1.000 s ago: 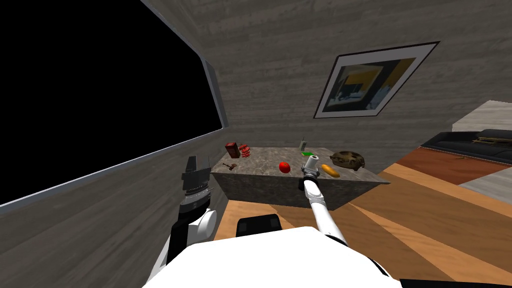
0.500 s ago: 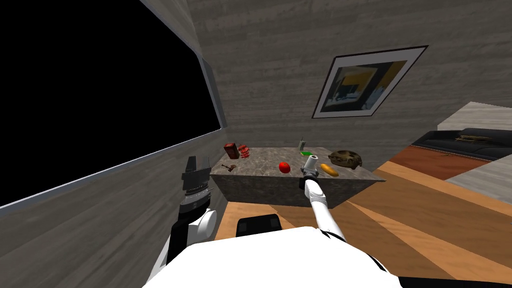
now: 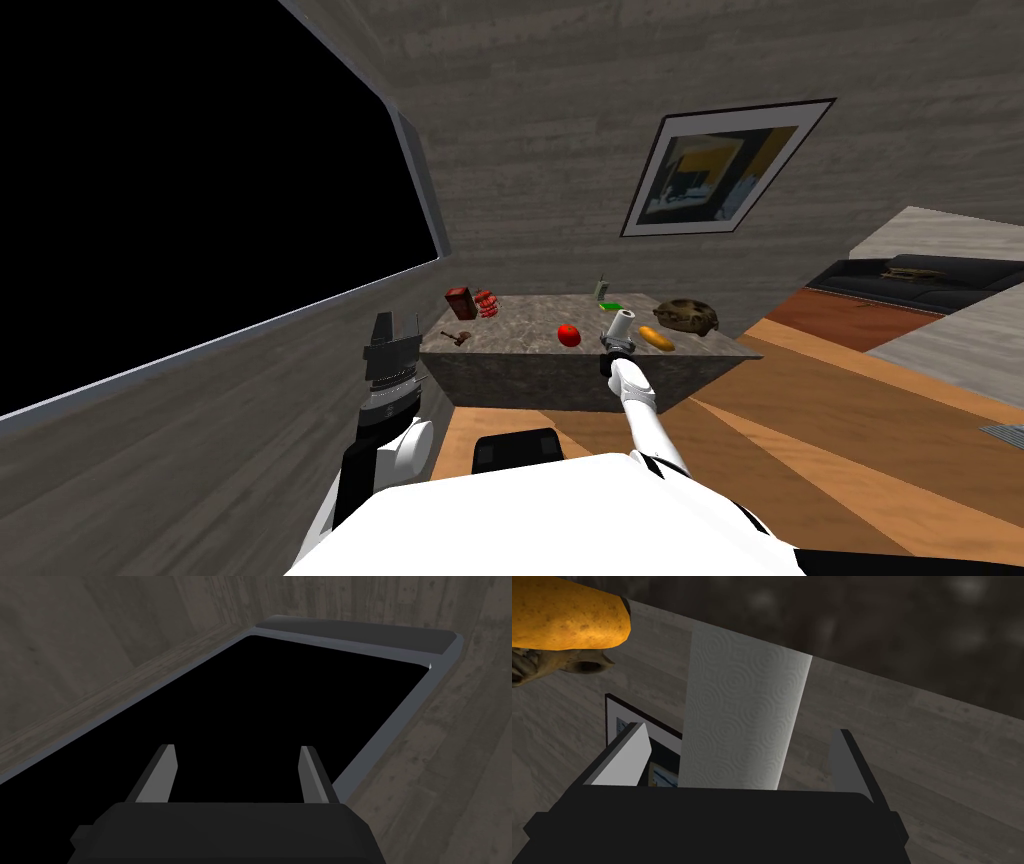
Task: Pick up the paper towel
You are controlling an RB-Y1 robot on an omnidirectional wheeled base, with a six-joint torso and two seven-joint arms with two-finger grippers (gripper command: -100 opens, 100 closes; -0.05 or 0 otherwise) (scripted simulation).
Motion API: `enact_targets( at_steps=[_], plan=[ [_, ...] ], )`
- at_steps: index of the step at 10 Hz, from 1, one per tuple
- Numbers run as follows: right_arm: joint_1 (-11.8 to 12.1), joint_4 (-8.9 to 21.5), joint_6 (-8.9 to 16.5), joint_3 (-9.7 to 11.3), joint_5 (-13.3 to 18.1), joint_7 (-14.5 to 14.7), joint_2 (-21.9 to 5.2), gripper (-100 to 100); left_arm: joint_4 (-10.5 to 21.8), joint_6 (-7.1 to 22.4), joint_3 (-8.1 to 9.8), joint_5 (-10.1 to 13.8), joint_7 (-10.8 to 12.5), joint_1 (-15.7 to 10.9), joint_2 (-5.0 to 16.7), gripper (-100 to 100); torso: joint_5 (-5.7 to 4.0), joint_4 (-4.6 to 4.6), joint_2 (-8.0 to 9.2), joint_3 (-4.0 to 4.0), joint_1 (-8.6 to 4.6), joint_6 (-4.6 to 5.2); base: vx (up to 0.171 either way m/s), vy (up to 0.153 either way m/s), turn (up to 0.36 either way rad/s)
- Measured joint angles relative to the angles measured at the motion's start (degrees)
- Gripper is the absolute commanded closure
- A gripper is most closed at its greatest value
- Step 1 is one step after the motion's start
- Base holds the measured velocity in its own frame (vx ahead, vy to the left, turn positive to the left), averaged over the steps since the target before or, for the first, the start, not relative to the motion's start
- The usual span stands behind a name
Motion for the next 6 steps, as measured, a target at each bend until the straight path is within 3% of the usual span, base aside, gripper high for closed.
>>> enact_targets(
  at_steps=[2, 4, 6],
  plan=[
    [-0.8, 1.3, -1.1, -0.8, -1.1, 2.2, -0.5, -100, 0.0, 0.0, 0.0, 0.0, 0.0, 0.0, 0.0, 0, 0.01, -0.02, -0.08, -0.04, 0.08, 0.03, 0.038, 0.043, -0.141],
    [-1.5, 2.2, -3.4, -1.6, -3.2, 3.8, -0.7, -100, 0.0, 0.0, 0.0, 0.0, 0.0, 0.0, 0.0, 0, 0.03, -0.02, -0.1, -0.06, 0.13, -0.02, 0.015, 0.019, 0.016],
    [-1.5, 2.1, -3.9, -1.9, -6.4, 6.8, -0.6, -100, 0.0, 0.0, 0.0, 0.0, 0.0, 0.0, 0.0, 0, 0.0, 0.0, 0.0, 0.0, -0.01, 0.0, -0.003, -0.006, 0.0]
  ],
)
